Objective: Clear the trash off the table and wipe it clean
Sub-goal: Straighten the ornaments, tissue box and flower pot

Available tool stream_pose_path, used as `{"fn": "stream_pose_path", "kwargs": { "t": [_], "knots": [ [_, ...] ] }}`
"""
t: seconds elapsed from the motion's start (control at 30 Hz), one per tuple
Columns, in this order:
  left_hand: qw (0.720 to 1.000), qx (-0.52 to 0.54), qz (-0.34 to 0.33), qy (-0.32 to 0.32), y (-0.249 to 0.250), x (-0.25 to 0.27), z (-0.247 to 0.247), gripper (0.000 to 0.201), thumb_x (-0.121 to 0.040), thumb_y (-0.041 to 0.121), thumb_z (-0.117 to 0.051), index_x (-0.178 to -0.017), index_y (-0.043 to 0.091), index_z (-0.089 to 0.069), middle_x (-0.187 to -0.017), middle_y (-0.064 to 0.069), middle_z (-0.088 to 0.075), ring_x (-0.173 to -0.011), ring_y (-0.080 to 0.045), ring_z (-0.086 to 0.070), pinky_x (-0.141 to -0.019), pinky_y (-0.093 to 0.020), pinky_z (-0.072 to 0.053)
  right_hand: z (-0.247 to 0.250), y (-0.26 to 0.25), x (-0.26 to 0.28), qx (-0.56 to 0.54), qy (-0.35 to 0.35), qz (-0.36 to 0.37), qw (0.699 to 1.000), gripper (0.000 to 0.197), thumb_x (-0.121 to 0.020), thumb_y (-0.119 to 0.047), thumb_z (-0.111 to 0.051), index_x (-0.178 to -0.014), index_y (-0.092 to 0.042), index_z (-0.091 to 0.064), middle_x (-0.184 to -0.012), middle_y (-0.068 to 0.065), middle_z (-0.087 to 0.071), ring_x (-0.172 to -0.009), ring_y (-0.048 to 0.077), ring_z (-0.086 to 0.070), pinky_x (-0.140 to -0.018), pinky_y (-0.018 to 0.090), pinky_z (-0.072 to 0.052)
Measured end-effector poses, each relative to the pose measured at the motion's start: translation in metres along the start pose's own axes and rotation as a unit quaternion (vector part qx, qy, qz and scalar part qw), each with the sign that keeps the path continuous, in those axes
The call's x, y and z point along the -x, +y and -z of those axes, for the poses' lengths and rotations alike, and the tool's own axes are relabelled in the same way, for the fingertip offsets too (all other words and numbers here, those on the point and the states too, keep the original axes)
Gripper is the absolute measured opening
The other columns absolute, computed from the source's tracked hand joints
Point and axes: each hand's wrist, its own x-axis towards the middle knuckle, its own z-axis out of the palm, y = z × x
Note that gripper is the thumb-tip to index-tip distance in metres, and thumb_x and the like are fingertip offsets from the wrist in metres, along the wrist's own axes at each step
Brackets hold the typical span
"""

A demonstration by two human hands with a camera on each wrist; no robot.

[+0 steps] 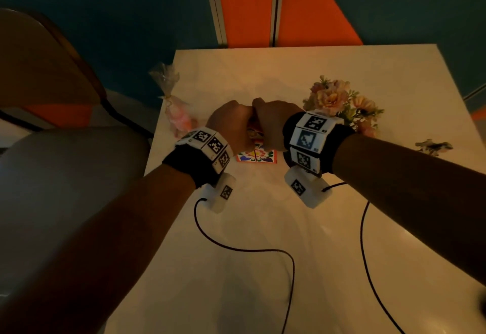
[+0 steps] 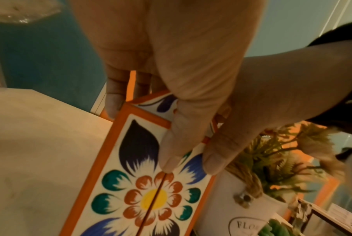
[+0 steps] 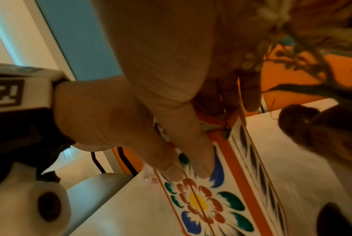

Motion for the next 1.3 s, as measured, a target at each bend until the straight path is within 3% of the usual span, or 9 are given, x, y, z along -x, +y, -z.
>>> {"fn": "stream_pose_path", "kwargs": {
  "t": [0.3, 0.47, 0.67, 0.93, 1.03, 1.1, 1.2, 1.27, 1.3],
  "knots": [
    [1.000, -0.024, -0.005, 0.006, -0.005, 0.003, -0.005, 0.037, -0.068, 0.026, -0.075, -0.103, 0.017, -0.066, -0.096, -0.006, -0.068, -0.101, -0.026, -0.058, -0.083, -0.038, -0.052, -0.010, -0.001, 0.000, -0.016, 0.033, 0.020, 0.999, 0.050, -0.089, -0.019, -0.058, -0.131, -0.003, -0.036, -0.114, 0.017, -0.058, -0.100, 0.035, -0.058, -0.069, 0.033, -0.037],
    [1.000, -0.022, 0.003, -0.001, -0.012, 0.005, -0.002, 0.053, -0.065, 0.029, -0.079, -0.114, 0.020, -0.062, -0.108, -0.003, -0.068, -0.103, -0.025, -0.061, -0.088, -0.041, -0.052, -0.008, -0.004, -0.004, -0.011, 0.027, 0.009, 1.000, 0.049, -0.088, -0.013, -0.058, -0.131, -0.003, -0.036, -0.113, 0.018, -0.057, -0.099, 0.035, -0.058, -0.068, 0.031, -0.037],
    [1.000, -0.001, 0.016, -0.002, -0.018, 0.009, 0.000, 0.052, -0.066, 0.024, -0.079, -0.115, 0.023, -0.062, -0.109, -0.002, -0.069, -0.103, -0.026, -0.062, -0.090, -0.040, -0.051, -0.011, -0.004, -0.007, -0.006, 0.029, 0.020, 0.999, 0.039, -0.088, -0.016, -0.059, -0.124, -0.007, -0.048, -0.118, 0.015, -0.059, -0.105, 0.034, -0.058, -0.073, 0.034, -0.040],
    [1.000, 0.010, 0.022, -0.002, -0.017, 0.010, -0.003, 0.054, -0.065, 0.023, -0.079, -0.117, 0.023, -0.062, -0.110, -0.002, -0.069, -0.102, -0.026, -0.063, -0.087, -0.036, -0.049, -0.012, -0.003, -0.008, 0.010, 0.033, 0.031, 0.999, 0.038, -0.087, -0.018, -0.061, -0.122, -0.008, -0.051, -0.116, 0.015, -0.061, -0.104, 0.034, -0.058, -0.074, 0.033, -0.041],
    [0.999, 0.025, 0.031, -0.013, -0.019, 0.013, -0.001, 0.066, -0.064, 0.024, -0.082, -0.125, 0.021, -0.056, -0.118, -0.003, -0.063, -0.107, -0.023, -0.060, -0.091, -0.035, -0.048, -0.013, -0.003, -0.009, 0.021, 0.028, 0.028, 0.999, 0.035, -0.088, -0.018, -0.060, -0.121, -0.008, -0.050, -0.114, 0.015, -0.061, -0.101, 0.033, -0.059, -0.072, 0.033, -0.041],
    [0.996, 0.057, 0.075, -0.008, -0.030, 0.020, 0.003, 0.074, -0.063, 0.018, -0.084, -0.129, 0.021, -0.051, -0.127, -0.003, -0.052, -0.114, -0.021, -0.053, -0.096, -0.038, -0.047, -0.013, -0.002, -0.008, 0.030, 0.010, 0.021, 0.999, 0.040, -0.085, -0.019, -0.063, -0.121, -0.009, -0.048, -0.113, 0.015, -0.059, -0.100, 0.034, -0.057, -0.072, 0.035, -0.043],
    [0.978, 0.071, 0.196, -0.012, -0.065, 0.037, 0.011, 0.050, -0.070, 0.016, -0.079, -0.115, 0.020, -0.056, -0.125, -0.003, -0.048, -0.112, -0.022, -0.051, -0.093, -0.035, -0.045, -0.008, -0.003, 0.002, 0.039, 0.026, 0.023, 0.999, 0.060, -0.083, -0.022, -0.068, -0.134, -0.012, -0.039, -0.127, 0.014, -0.051, -0.113, 0.034, -0.049, -0.088, 0.041, -0.046],
    [0.960, 0.048, 0.272, -0.044, -0.093, 0.044, 0.013, 0.038, -0.078, 0.034, -0.073, -0.106, 0.012, -0.060, -0.115, -0.008, -0.059, -0.102, -0.027, -0.057, -0.085, -0.036, -0.045, -0.002, -0.007, 0.016, 0.040, 0.058, 0.051, 0.996, 0.068, -0.086, -0.025, -0.065, -0.143, -0.014, -0.031, -0.138, 0.012, -0.044, -0.124, 0.033, -0.041, -0.100, 0.043, -0.041],
    [0.948, 0.047, 0.310, -0.056, -0.106, 0.044, 0.012, 0.043, -0.079, 0.046, -0.069, -0.097, 0.007, -0.061, -0.109, -0.012, -0.064, -0.093, -0.029, -0.060, -0.079, -0.035, -0.045, 0.002, -0.011, 0.026, 0.032, 0.076, 0.075, 0.994, 0.067, -0.087, -0.026, -0.065, -0.144, -0.014, -0.031, -0.141, 0.011, -0.042, -0.127, 0.032, -0.039, -0.103, 0.043, -0.038]
  ]
}}
